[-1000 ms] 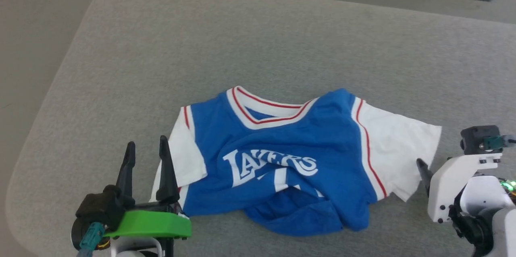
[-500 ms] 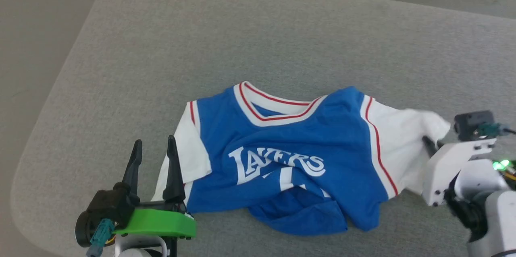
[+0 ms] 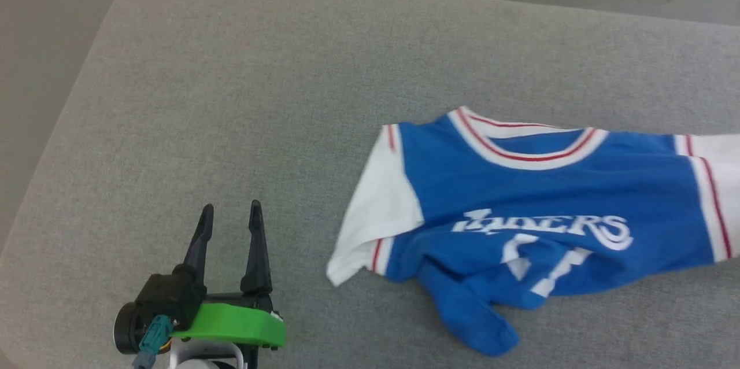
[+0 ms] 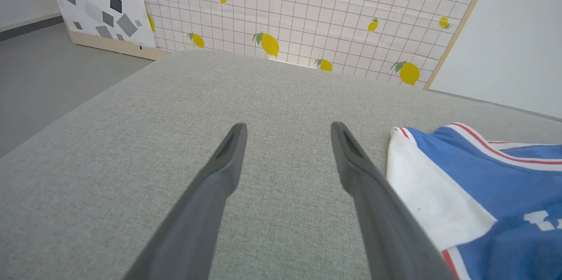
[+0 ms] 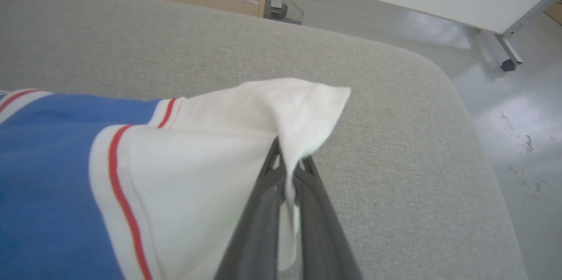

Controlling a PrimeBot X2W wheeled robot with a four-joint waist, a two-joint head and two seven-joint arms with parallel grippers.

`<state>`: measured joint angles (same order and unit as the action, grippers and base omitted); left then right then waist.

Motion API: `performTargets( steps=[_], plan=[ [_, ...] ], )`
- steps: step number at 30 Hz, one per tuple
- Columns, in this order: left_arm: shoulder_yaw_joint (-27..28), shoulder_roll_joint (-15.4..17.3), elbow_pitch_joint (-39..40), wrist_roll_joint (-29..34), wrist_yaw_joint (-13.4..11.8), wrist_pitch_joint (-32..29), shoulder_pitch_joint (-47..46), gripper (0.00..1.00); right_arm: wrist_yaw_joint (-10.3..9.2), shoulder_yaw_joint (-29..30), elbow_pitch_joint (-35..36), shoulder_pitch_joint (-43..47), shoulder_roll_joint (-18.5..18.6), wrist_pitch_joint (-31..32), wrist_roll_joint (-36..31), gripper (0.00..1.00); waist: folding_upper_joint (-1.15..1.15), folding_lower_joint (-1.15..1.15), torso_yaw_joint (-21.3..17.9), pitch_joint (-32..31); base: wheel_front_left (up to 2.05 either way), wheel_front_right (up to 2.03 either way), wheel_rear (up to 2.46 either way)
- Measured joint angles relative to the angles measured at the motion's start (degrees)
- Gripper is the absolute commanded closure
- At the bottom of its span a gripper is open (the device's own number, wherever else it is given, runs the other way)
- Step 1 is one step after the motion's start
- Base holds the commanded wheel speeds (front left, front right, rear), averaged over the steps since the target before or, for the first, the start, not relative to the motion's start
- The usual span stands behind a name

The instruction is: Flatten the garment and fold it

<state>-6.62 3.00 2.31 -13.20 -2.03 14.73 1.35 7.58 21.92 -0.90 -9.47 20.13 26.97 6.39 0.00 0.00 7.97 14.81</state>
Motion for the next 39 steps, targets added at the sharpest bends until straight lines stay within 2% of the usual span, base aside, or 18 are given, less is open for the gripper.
performTargets(
  steps=[1, 2, 3, 9, 13, 17, 21, 26, 29, 33, 39],
  plan=[
    [-0.07, 0.00, -0.14, 0.00, 0.03, 0.00, -0.01, 0.00, 0.00, 0.68, -0.92, 0.32, 0.23, -1.05, -0.11, 0.69, 0.00, 0.00, 0.12, 0.33, 0.00, 0.00, 0.00],
    [-0.12, 0.00, -0.21, 0.00, 0.07, 0.00, -0.03, 0.00, 0.01, 0.99, -2.02, 0.36, 0.26, -2.24, -0.34, 0.09, 0.00, 0.00, 0.23, 0.64, 0.00, 0.00, 0.00],
    [-0.14, 0.00, -0.33, 0.01, 0.27, 0.00, -0.06, 0.00, 0.01, 1.33, -3.39, 0.28, -0.01, -3.42, -0.38, 0.00, 0.00, 0.00, 0.30, 0.95, 0.00, 0.00, 0.00],
    [-0.26, 0.00, -1.44, 0.04, 0.53, 0.00, -0.48, 0.00, 0.01, 0.67, -10.39, -0.42, -3.07, -8.06, -0.88, 0.00, 0.00, 0.00, -0.15, 1.61, 0.00, 0.00, 0.00],
    [-0.18, 0.00, -1.78, 0.46, 0.55, 0.00, -0.76, 0.00, 0.01, 0.94, -10.21, -1.20, -4.75, -10.84, -0.38, 0.00, 0.00, 0.00, -0.89, 0.63, 0.00, 0.00, 0.00],
    [0.38, 0.00, -1.55, 0.64, 0.82, 0.00, -0.75, 0.00, 0.01, 0.92, -4.26, -0.91, -7.23, -13.06, 1.12, 0.00, 0.00, 0.00, -1.63, -0.85, 0.00, 0.00, 0.00],
    [0.55, 0.03, -0.69, 1.23, 1.15, 0.00, -0.44, 0.00, 0.01, -0.09, 4.33, 2.19, -12.05, -16.19, 1.97, 0.00, 0.00, 0.00, -2.70, -2.30, 0.00, 0.00, 0.00],
    [0.64, 0.11, 0.21, 1.65, 1.43, 0.00, 0.60, 0.00, 0.01, -1.54, 12.63, 8.75, -16.52, -23.72, 2.13, 0.00, 0.00, 0.00, -4.01, -3.71, 0.00, 0.00, 0.00],
    [0.60, 0.14, 0.42, 1.91, 1.45, 0.00, 2.15, 0.00, 0.00, -2.67, 14.39, 13.35, -17.08, -28.16, 3.71, 0.00, 0.00, 0.00, -4.66, -4.32, 0.00, 0.00, 0.00],
    [0.58, 0.20, 0.31, 2.22, 1.58, 0.00, 3.98, 0.00, 0.00, -4.23, 11.40, 18.47, -17.11, -33.77, 9.89, 0.00, 0.00, 0.00, -5.54, -4.85, 0.00, 0.00, 0.00],
    [-0.35, 0.81, -0.62, 2.63, 2.60, -0.58, 4.83, 0.00, -0.01, -6.11, 7.93, 20.07, -17.22, -37.13, 11.39, 0.00, 0.00, 0.00, -6.51, -5.45, 0.00, 0.00, 0.00]
  ],
)
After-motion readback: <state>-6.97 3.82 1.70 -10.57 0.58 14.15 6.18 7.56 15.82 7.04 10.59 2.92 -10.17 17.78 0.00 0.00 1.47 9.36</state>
